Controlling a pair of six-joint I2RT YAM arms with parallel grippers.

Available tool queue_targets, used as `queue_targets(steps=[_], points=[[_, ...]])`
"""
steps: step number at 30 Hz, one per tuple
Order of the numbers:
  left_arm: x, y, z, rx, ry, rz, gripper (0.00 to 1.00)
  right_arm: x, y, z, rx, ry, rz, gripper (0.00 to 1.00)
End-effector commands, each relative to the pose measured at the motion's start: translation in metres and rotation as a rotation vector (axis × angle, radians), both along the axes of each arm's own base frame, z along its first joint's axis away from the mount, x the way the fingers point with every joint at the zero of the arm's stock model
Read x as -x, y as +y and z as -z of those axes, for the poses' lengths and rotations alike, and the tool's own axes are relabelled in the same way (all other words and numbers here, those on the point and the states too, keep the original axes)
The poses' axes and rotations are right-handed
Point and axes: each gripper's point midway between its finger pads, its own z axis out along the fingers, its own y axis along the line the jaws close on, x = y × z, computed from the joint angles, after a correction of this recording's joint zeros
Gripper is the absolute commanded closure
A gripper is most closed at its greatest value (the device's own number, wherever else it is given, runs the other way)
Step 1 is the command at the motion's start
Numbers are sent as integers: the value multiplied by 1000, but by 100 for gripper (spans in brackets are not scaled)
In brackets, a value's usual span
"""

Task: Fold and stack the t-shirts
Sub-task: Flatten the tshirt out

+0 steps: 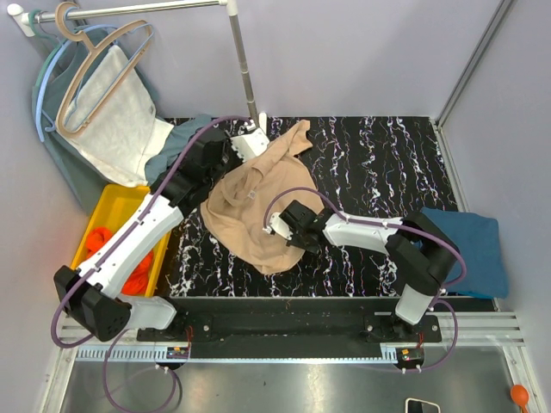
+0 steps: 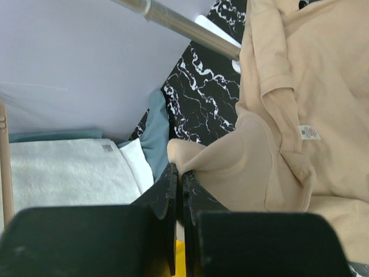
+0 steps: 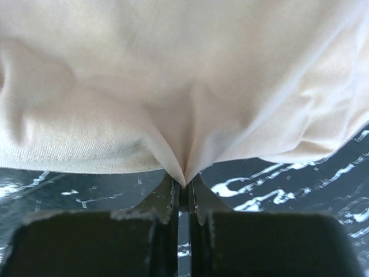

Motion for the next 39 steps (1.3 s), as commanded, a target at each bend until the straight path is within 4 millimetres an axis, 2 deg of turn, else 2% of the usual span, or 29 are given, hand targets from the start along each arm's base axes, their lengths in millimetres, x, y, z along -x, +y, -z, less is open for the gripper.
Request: queue_targets(steps=[1, 3, 4, 5, 6, 7, 8, 9, 10, 11, 12, 15, 17, 18, 20, 21, 24, 26, 29, 31, 32, 33, 34, 35, 36, 37, 38, 39], points=[[-3, 19, -49, 54, -160, -75, 100, -23, -10, -38, 5, -115, 47, 100], [-3, 26, -66, 64, -200, -104, 100, -36, -23, -65, 14, -195, 69, 100], [-3, 32, -75, 68, -223, -129, 100, -44, -27, -91, -16, -255, 84, 100], [-4, 38, -83, 77, -241, -151, 100, -55, -39, -107, -19, -296, 118, 100], [-3, 45, -100, 94, -275, -179, 100, -65, -51, -126, 0, -353, 133, 100], [-3, 50, -110, 108, -295, -199, 100, -77, -56, -165, -48, -436, 161, 100], [-3, 57, -119, 119, -312, -220, 100, -84, -65, -187, -59, -486, 182, 100], [-2, 63, -135, 145, -345, -238, 100, -95, -82, -210, -44, -544, 209, 100], [-1, 68, -144, 167, -363, -257, 100, -101, -88, -250, -89, -630, 232, 100], [0, 76, -154, 185, -387, -280, 100, -105, -96, -272, -100, -686, 251, 100], [2, 81, -167, 207, -413, -296, 100, -113, -106, -305, -111, -773, 268, 100], [4, 97, -186, 251, -455, -336, 100, -113, -121, -368, -156, -918, 298, 100], [6, 105, -192, 258, -461, -349, 100, -114, -128, -388, -158, -957, 309, 100], [9, 105, -198, 268, -471, -340, 100, -112, -133, -405, -164, -993, 321, 100], [18, 106, -207, 281, -475, -325, 100, -110, -139, -422, -180, -1025, 336, 100], [22, 105, -209, 289, -472, -312, 100, -106, -142, -438, -210, -1055, 346, 100], [30, 106, -206, 281, -451, -301, 100, -98, -148, -452, -248, -1079, 366, 100], [31, 106, -196, 259, -431, -299, 100, -95, -150, -450, -252, -1073, 370, 100], [33, 107, -186, 242, -417, -295, 100, -93, -152, -431, -222, -1041, 365, 100], [29, 105, -178, 229, -406, -294, 100, -96, -151, -409, -199, -1001, 358, 100], [23, 103, -167, 213, -385, -292, 100, -98, -153, -401, -194, -986, 361, 100], [16, 99, -159, 203, -369, -284, 100, -103, -153, -383, -170, -951, 360, 100], [10, 95, -153, 200, -361, -278, 100, -107, -154, -373, -169, -929, 366, 100], [2, 91, -138, 184, -336, -272, 100, -111, -152, -361, -180, -900, 360, 100], [-10, 85, -123, 165, -308, -264, 100, -120, -158, -336, -147, -851, 374, 100], [-19, 81, -117, 163, -307, -259, 100, -126, -160, -323, -139, -823, 382, 100], [-28, 78, -100, 139, -281, -259, 100, -133, -159, -312, -154, -801, 383, 100], [-42, 72, -80, 109, -247, -258, 100, -146, -169, -288, -121, -758, 408, 100]])
